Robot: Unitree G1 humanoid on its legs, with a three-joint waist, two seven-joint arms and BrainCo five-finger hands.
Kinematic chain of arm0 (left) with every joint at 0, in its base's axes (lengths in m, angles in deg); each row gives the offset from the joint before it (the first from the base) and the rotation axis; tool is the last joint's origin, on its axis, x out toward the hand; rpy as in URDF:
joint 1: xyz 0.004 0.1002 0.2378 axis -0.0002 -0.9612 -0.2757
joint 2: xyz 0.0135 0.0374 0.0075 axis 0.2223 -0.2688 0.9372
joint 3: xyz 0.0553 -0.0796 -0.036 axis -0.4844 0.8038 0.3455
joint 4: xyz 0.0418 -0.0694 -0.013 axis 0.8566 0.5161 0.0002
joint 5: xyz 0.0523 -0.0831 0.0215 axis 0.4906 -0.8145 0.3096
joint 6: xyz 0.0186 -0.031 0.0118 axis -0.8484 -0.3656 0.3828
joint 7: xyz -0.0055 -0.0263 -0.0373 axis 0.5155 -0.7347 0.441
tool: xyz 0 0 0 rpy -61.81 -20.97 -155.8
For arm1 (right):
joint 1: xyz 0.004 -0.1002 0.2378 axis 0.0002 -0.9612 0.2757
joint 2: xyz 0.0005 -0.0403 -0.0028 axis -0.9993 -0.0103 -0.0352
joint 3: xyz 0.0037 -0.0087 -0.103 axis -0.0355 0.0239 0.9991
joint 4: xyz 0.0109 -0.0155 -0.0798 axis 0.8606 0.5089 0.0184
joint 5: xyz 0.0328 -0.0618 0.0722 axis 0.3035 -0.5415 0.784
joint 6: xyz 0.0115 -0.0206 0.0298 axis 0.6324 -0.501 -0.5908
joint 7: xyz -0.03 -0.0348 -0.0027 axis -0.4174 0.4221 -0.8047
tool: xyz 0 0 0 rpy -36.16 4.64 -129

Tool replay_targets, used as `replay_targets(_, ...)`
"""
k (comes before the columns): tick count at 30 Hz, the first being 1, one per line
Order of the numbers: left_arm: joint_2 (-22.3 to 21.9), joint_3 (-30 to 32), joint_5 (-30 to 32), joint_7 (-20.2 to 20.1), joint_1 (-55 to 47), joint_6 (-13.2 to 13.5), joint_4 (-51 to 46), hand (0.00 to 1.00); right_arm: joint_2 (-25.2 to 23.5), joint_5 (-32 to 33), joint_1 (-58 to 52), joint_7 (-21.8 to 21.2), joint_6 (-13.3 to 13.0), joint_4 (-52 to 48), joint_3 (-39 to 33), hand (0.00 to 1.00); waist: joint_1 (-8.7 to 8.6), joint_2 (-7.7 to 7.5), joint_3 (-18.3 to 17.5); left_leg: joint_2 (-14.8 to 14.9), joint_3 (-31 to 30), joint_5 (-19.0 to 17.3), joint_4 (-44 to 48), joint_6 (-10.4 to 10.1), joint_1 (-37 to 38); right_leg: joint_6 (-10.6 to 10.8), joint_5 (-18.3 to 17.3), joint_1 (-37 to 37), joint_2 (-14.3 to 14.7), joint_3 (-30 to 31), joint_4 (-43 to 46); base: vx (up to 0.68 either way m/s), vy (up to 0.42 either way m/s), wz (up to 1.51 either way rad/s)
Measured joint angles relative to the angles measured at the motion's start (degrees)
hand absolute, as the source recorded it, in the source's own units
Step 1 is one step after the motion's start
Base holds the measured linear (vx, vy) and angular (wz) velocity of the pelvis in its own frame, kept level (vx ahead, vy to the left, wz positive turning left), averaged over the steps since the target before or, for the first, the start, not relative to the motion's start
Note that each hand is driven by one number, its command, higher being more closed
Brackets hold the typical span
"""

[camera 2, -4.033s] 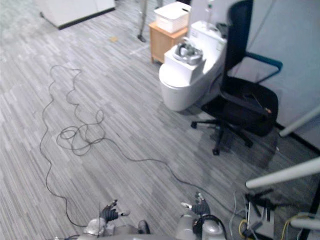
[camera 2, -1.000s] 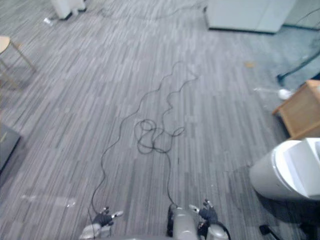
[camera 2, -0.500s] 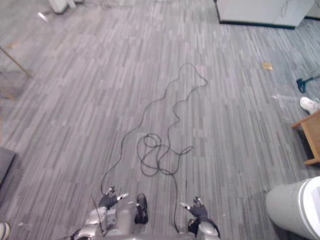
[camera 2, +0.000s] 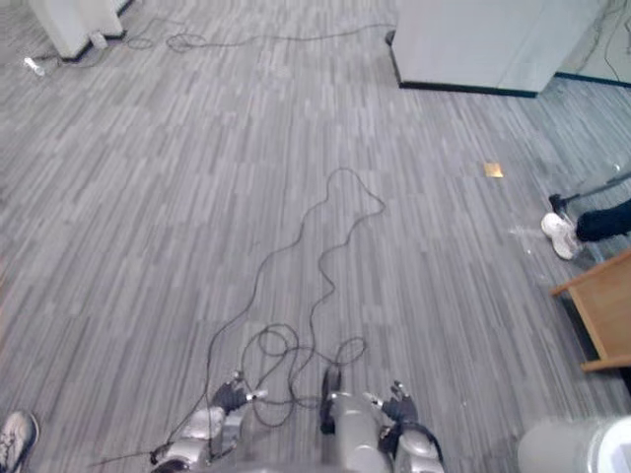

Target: Organize washtable

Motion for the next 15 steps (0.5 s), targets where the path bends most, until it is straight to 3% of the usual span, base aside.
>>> replay_targets(1, -0.5, 0.8, 0.7, 0.1, -0.9, 0.0, 0.2, 0.0, -0.4, -0.1, 0.2, -0.2, 0.1, 0.1, -1.4, 0.0, 0.19, 0.3, -0.2, 0.7, -1.3, 0.1, 6.1, -0.3, -2.1, -1.0, -2.6, 0.3, 0.2, -0.4, 2.1, 0.44, -0.263, 0.18)
replay_targets(2, -1.0, 2.1, 1.2, 0.0, -1.0, 0.0, 0.2, 0.0, -0.7, -0.2, 0.2, -0.2, 0.2, 0.0, -2.2, 0.0, 0.3, 0.93, -0.2, 1.5, -1.9, 0.4, 10.6, -1.8, -3.8, -1.2, -3.3, 1.1, 0.5, -0.9, 2.2, 0.53, -0.314, 0.11)
replay_targets(3, -2.1, 4.8, 1.3, 0.1, -1.9, -0.2, 0.1, 0.0, -0.3, -0.1, -0.1, 0.0, 0.3, -0.6, -2.5, 0.0, 0.49, 2.2, -0.2, 3.6, -2.7, 2.5, 22.6, -6.1, -8.6, -1.3, -4.6, 3.2, 1.3, -1.8, 1.6, 0.45, -0.258, 0.04)
replay_targets(4, -2.9, 6.9, 1.6, 0.1, -2.5, -0.5, -1.1, 0.0, 0.4, -0.1, -0.5, 0.1, 0.5, -0.9, -2.2, 0.0, 1.24, 3.8, 0.0, 6.7, -3.0, 5.4, 35.7, -8.8, -13.9, -2.5, -6.4, 6.8, 3.5, -1.7, 0.2, 0.46, -0.244, 0.0)
replay_targets(6, -3.1, 7.2, 1.7, 0.1, -3.2, -0.6, -2.5, 0.0, 0.7, -0.1, -1.3, 0.2, 0.5, -0.9, -2.2, 0.0, 1.76, 4.28, 0.3, 9.3, -2.3, 4.4, 46.8, -7.5, -18.4, -5.4, -8.5, 11.8, 5.5, -1.2, -1.5, 0.49, -0.165, -0.07)
replay_targets(7, -3.0, 7.1, 1.3, 0.2, -3.7, -0.6, -4.1, 0.0, 0.5, 0.0, -2.1, 0.1, 0.5, -0.8, -2.0, 0.0, 2.45, 3.7, 0.4, 9.9, -0.5, 3.5, 50.4, -6.0, -21.5, -5.8, -10.1, 17.3, 6.3, -0.3, -3.9, 0.57, -0.149, -0.1)
replay_targets(9, -3.3, 6.7, 0.9, 0.1, -3.7, -0.4, -5.4, 0.0, 0.5, 0.0, -2.7, 0.1, 0.6, -0.7, -2.1, 0.0, 3.2, 3.44, 0.3, 9.6, 2.9, 2.1, 48.3, -3.7, -24.7, -4.6, -10.7, 21.8, 6.4, 0.4, -6.8, 0.42, -0.073, -0.23)
replay_targets(11, -3.2, 5.9, 0.9, 0.1, -3.6, 0.2, -6.0, 0.0, 0.8, 0.0, -2.3, 0.1, 0.9, 0.3, -2.0, 0.0, 4.06, 3.53, 0.2, 5.9, 4.6, 1.9, 32.6, -3.4, -28.8, -2.8, -11.4, 26.4, 5.8, 2.0, -11.2, 0.5, 0.014, -0.46)
replay_targets(12, -3.2, 5.7, 0.9, 0.1, -3.5, 0.3, -6.2, 0.0, 0.9, 0.0, -2.3, 0.1, 1.0, 0.8, -2.0, 0.0, 4.45, 3.58, 0.2, 4.6, 4.2, 2.3, 26.9, -4.0, -29.5, -2.5, -11.6, 27.4, 5.5, 2.2, -12.2, 0.5, 0.085, -0.48)
replay_targets(14, -3.2, 5.0, 0.8, 0.3, -3.7, 0.4, -6.4, 0.0, 1.7, -0.1, -2.3, 0.2, 1.6, 2.6, -2.0, 0.0, 5.05, 4.51, -0.4, 1.5, 1.5, 7.6, 5.6, -9.3, -31.5, -0.2, -12.7, 31.6, 5.5, 3.3, -16.5, 0.52, 0.143, -0.43)
replay_targets(15, -3.1, 4.3, 0.6, 0.3, -3.6, 0.5, -6.4, 0.0, 2.1, -0.1, -2.4, 0.2, 1.6, 2.9, -2.0, 0.0, 5.27, 5.0, -0.7, 1.6, 1.5, 8.8, 4.2, -8.6, -32.5, 0.4, -13.1, 32.5, 5.8, 3.4, -17.1, 0.56, 0.239, -0.58)
